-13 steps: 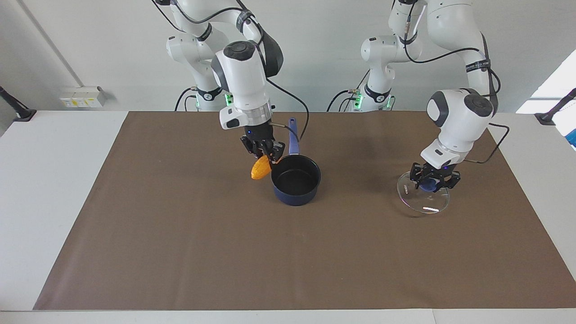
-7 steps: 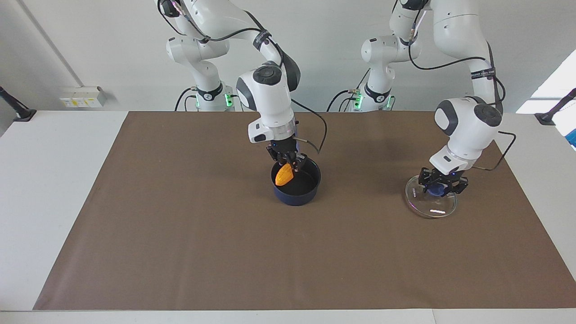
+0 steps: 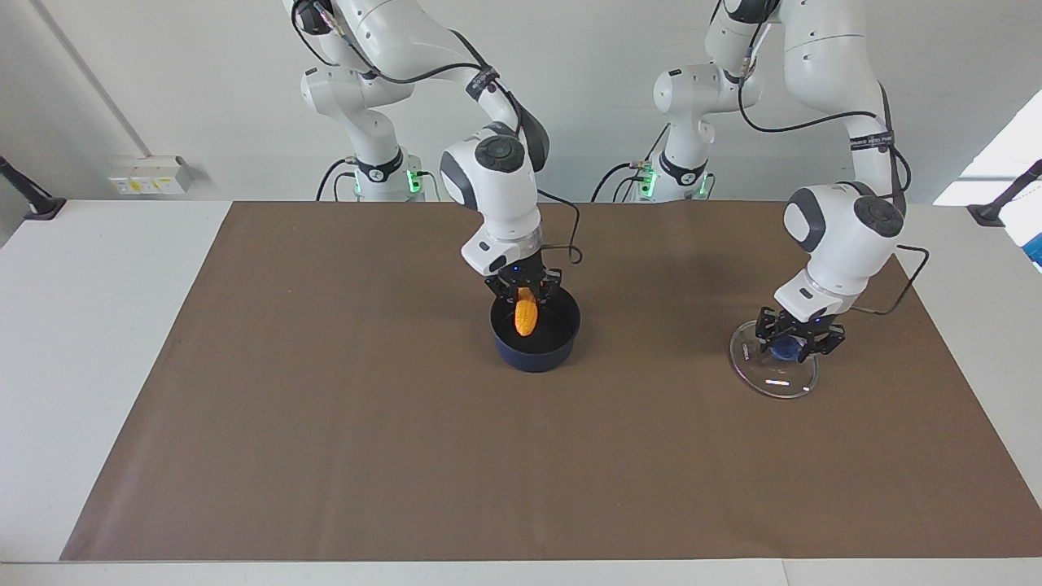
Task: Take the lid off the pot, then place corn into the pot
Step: 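Carry the corn over the pot with the right gripper while the left lowers the lid, then lower the corn into the pot and open the right gripper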
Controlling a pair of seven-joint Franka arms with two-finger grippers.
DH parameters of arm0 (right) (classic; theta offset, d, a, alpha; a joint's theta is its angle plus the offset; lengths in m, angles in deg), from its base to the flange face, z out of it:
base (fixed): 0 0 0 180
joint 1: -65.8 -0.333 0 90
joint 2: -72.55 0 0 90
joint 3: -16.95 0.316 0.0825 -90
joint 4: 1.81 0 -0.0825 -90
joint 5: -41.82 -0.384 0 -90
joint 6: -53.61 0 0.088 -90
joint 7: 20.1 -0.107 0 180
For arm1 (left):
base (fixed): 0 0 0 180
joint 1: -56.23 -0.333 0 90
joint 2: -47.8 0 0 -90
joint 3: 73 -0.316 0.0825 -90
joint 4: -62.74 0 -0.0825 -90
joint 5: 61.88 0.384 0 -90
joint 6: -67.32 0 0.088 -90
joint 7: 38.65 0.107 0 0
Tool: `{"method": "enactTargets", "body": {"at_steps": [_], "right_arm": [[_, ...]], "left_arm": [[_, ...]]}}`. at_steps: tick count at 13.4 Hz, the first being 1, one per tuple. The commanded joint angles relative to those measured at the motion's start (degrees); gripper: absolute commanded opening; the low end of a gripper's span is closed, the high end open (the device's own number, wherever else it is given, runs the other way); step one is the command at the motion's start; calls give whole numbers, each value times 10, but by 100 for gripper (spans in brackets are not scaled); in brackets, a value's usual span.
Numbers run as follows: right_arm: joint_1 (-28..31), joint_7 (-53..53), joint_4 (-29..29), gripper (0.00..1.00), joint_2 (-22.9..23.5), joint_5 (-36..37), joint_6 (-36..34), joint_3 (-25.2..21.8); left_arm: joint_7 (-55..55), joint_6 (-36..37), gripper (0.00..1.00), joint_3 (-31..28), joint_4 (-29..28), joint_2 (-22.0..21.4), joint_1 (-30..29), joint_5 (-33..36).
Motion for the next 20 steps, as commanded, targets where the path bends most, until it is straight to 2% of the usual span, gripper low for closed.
{"method": "enactTargets", "body": {"at_steps": [1, 2, 4, 7, 9, 13, 17, 18, 19, 20], "right_arm": [[-1, 39, 2, 2, 7, 11, 10, 1], [-2, 41, 1, 6, 13, 11, 11, 1], [-2, 47, 2, 7, 21, 11, 11, 1], [-9, 49, 1, 18, 31, 11, 24, 1], [-7, 53, -2, 18, 35, 11, 34, 1], [2, 78, -25, 19, 46, 11, 35, 0], [8, 84, -10, 22, 53, 10, 60, 1], [7, 84, -10, 27, 57, 10, 66, 1], [8, 77, -12, 58, 58, 9, 70, 1], [8, 73, -13, 100, 58, -1, 79, 1]], "left_arm": [[1, 33, 100, 2, 40, -4, 4, -10], [-8, 57, 100, 3, 57, -6, 4, -10], [-46, 113, 100, 4, 88, -26, 5, -6], [-88, 199, 100, 7, 120, -74, 16, 1], [-107, 274, 100, 9, 157, -102, 18, 32], [-142, 415, 100, 9, 273, -110, 31, 38], [-143, 520, 100, 5, 337, -119, 32, 37], [-145, 538, 100, 5, 338, -126, 32, 35], [-155, 543, 100, 9, 337, -137, 32, 34], [-171, 542, 100, 11, 337, -145, 32, 32]]}}
